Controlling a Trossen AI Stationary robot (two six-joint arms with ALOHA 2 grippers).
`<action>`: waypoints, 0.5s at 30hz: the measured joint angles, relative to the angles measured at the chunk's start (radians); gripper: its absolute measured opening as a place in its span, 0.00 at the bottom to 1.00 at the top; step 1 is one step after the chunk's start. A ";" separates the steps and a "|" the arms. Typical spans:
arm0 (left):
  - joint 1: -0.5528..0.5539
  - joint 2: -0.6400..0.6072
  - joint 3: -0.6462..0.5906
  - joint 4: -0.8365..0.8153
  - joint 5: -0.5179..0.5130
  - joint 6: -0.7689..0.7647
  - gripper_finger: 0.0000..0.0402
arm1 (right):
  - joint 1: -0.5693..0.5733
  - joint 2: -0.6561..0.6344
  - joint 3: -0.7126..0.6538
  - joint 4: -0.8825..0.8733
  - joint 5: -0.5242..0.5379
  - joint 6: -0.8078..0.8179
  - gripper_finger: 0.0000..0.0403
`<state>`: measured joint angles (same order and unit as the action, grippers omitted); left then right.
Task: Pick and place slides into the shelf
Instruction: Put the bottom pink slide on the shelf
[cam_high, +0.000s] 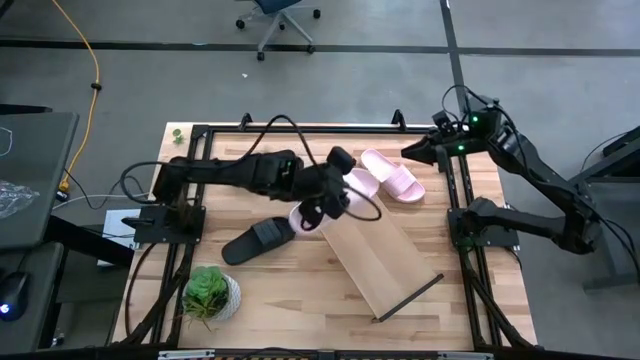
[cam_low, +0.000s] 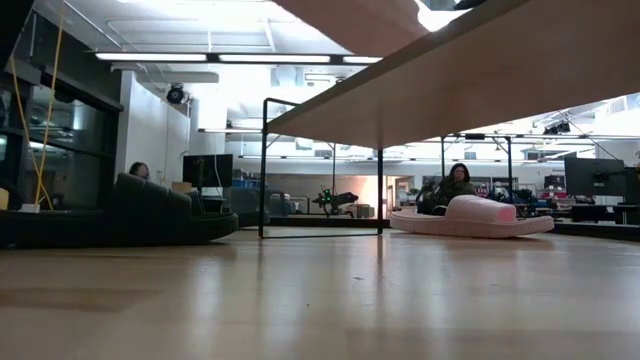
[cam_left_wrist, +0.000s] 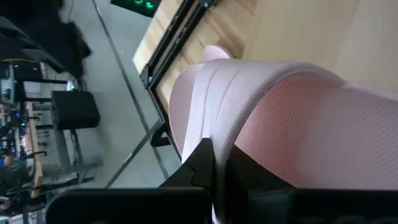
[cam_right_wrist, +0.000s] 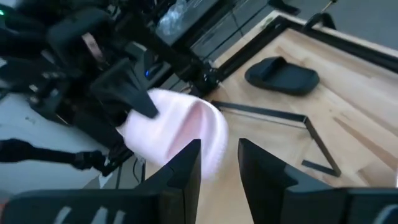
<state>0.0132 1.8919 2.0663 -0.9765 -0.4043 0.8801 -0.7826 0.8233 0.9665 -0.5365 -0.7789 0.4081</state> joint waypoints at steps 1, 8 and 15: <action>0.012 0.001 -0.011 0.011 0.019 0.008 0.00 | 0.000 -0.003 0.000 0.002 0.012 0.009 0.24; 0.057 0.001 -0.117 0.147 0.079 0.043 0.00 | 0.000 -0.009 0.000 0.003 0.048 0.040 0.24; 0.073 0.001 -0.214 0.179 0.111 0.027 0.00 | -0.003 -0.009 0.000 0.003 0.081 0.048 0.24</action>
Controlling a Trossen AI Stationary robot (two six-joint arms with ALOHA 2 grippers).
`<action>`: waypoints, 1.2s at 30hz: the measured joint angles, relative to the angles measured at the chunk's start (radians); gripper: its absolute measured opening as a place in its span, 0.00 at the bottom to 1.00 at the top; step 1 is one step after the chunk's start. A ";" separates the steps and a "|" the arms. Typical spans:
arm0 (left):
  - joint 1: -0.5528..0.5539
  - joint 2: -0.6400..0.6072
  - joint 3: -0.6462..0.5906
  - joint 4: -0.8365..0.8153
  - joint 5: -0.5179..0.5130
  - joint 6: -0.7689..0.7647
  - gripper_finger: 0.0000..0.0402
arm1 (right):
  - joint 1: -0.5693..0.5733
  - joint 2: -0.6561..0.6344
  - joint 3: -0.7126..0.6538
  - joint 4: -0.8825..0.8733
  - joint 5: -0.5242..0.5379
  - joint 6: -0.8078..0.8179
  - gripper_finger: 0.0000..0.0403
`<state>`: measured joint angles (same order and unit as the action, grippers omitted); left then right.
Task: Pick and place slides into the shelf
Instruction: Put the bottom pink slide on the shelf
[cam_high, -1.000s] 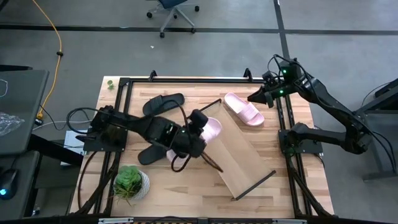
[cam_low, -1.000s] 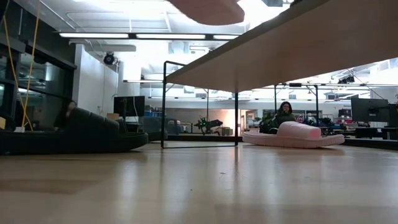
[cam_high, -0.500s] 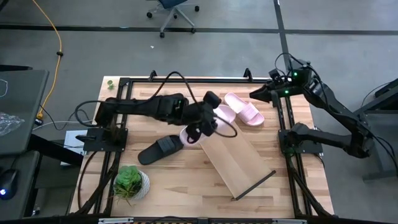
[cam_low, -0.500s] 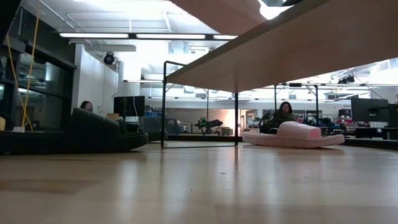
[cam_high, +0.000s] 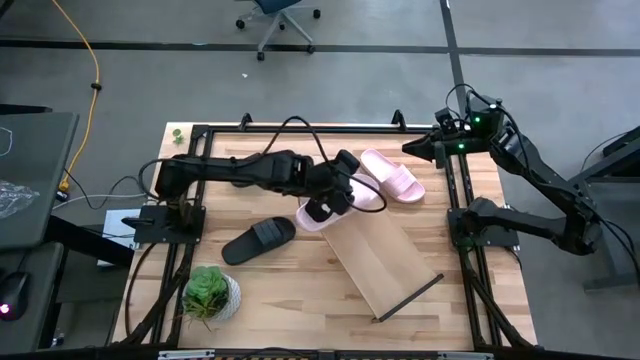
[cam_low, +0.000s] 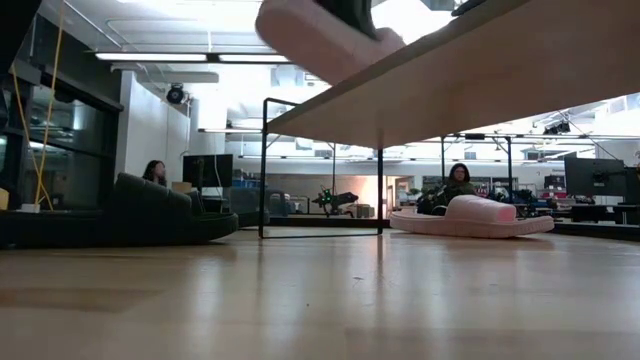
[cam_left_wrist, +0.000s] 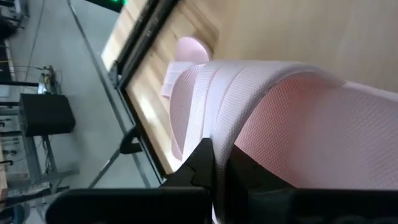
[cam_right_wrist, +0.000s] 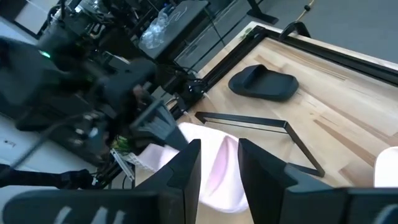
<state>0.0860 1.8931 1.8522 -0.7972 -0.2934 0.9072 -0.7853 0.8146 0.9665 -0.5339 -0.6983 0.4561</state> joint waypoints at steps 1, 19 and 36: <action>0.000 0.000 -0.018 0.013 -0.004 0.005 0.00 | 0.000 0.000 0.000 0.000 0.002 0.000 0.24; 0.052 -0.011 -0.120 0.128 -0.062 0.043 0.00 | 0.000 0.000 0.000 0.000 0.044 0.015 0.24; 0.098 -0.047 -0.120 0.118 0.004 0.087 0.00 | 0.000 0.003 0.000 -0.003 0.081 -0.004 0.24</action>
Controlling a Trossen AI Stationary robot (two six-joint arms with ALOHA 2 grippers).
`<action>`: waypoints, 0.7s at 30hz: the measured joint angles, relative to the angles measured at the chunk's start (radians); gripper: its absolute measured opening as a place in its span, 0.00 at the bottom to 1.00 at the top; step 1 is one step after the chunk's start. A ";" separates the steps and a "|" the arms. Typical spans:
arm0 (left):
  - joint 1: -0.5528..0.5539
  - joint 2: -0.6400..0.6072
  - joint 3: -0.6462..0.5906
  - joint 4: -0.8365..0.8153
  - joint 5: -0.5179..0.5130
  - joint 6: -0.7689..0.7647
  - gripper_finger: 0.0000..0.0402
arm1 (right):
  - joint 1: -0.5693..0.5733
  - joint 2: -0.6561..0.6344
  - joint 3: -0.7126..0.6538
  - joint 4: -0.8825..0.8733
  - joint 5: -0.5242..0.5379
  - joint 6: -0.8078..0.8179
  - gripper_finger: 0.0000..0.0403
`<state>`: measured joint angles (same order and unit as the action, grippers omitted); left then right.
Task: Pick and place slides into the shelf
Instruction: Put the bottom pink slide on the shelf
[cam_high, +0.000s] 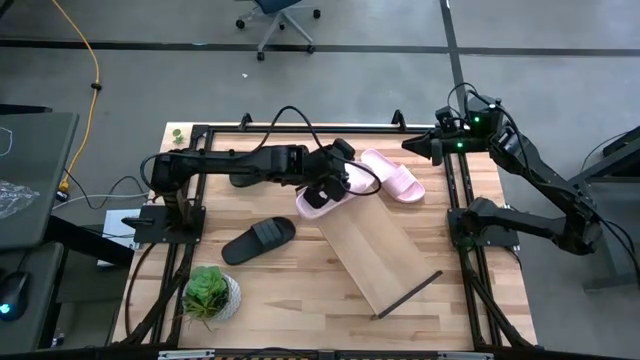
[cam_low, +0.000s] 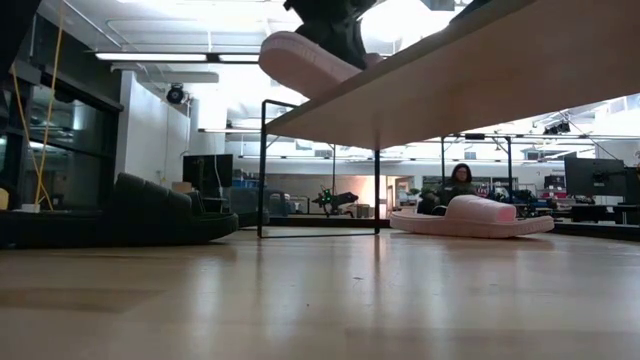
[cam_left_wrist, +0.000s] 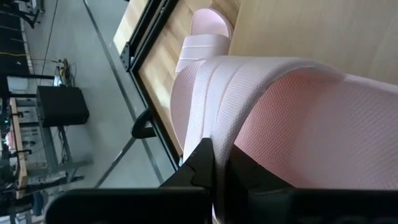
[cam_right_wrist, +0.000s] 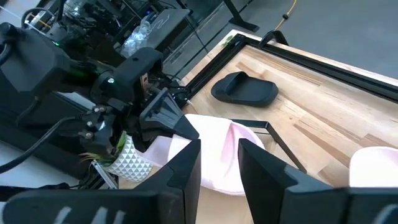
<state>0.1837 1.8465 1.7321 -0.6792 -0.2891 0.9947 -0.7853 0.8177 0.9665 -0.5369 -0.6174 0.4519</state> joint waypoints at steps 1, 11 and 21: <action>0.000 0.000 0.000 -0.003 0.004 0.000 0.00 | 0.000 0.000 0.000 0.000 0.001 -0.003 0.24; 0.023 0.001 0.000 -0.081 0.047 -0.022 0.05 | 0.000 0.000 0.000 0.000 0.014 -0.004 0.24; 0.033 0.002 0.000 -0.080 0.063 -0.033 0.11 | 0.000 0.000 0.000 0.000 0.013 0.001 0.24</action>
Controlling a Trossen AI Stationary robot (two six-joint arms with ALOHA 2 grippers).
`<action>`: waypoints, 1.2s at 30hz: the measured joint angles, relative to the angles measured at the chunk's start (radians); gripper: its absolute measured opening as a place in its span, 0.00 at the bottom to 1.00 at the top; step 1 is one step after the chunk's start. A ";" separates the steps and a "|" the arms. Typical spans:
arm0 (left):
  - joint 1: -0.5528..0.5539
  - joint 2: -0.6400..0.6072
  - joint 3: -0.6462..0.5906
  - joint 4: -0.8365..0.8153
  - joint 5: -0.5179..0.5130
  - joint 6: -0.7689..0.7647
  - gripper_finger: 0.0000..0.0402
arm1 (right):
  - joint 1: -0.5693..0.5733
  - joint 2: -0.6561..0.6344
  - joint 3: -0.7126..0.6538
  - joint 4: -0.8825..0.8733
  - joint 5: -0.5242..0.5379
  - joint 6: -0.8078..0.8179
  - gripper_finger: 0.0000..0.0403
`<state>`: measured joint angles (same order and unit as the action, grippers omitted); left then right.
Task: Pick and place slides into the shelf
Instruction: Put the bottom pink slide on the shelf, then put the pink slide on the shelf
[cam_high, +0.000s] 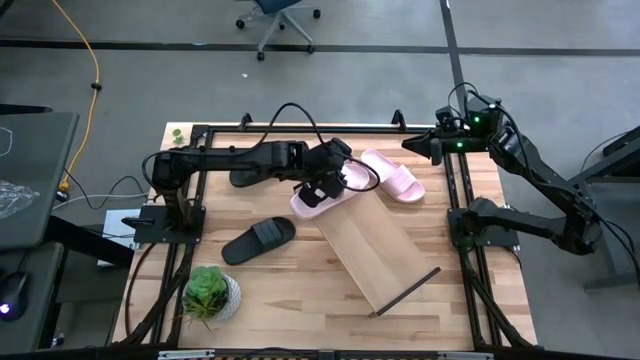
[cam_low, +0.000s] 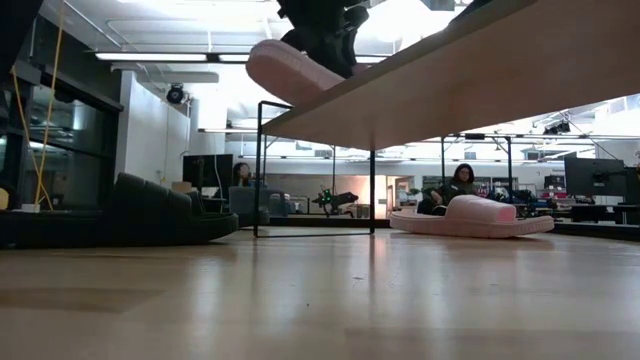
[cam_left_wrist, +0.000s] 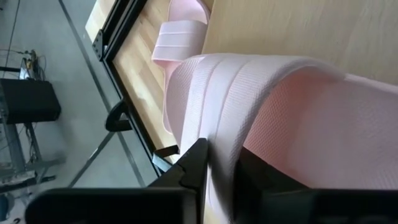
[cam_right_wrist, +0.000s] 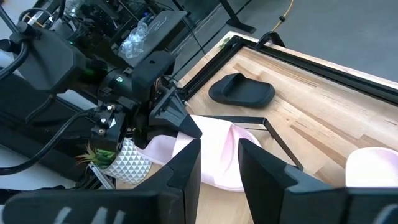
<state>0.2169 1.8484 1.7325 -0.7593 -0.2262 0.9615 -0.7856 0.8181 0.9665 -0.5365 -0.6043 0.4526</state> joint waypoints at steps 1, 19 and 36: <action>0.000 0.000 0.000 0.000 0.005 0.000 0.11 | 0.000 0.000 0.000 0.000 0.000 0.000 0.24; 0.000 0.000 0.000 0.009 0.029 -0.024 0.31 | 0.000 0.000 0.000 0.000 -0.001 0.000 0.24; -0.001 0.001 0.248 -0.097 -0.016 -0.106 0.33 | 0.001 0.000 0.000 -0.011 -0.017 0.019 0.24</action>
<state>0.2157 1.8492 1.9804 -0.8567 -0.2421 0.8556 -0.7845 0.8181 0.9665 -0.5476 -0.6216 0.4713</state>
